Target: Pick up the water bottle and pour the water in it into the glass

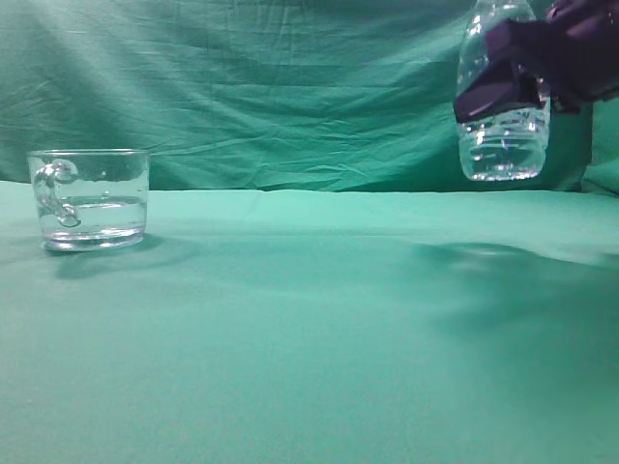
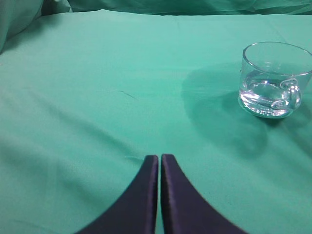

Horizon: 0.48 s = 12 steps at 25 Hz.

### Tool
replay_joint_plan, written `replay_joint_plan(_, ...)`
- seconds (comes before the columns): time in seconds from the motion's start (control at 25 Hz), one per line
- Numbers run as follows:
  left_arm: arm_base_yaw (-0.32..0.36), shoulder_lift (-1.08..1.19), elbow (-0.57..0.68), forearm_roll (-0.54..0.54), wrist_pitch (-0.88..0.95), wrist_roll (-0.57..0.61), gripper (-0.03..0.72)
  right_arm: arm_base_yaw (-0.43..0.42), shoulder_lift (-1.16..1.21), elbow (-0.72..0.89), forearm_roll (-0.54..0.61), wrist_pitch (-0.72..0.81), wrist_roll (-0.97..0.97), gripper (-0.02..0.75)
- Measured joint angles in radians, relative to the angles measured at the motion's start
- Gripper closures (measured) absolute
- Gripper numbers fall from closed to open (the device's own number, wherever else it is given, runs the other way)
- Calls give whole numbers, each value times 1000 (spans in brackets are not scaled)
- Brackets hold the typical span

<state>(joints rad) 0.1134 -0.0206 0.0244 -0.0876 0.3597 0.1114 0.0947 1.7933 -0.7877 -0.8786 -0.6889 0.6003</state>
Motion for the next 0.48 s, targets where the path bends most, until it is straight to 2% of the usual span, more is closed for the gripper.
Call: replay_joint_plan(0.48,0,0,0,0,0,0,688,0,126,0,-75,-117,-122,468)
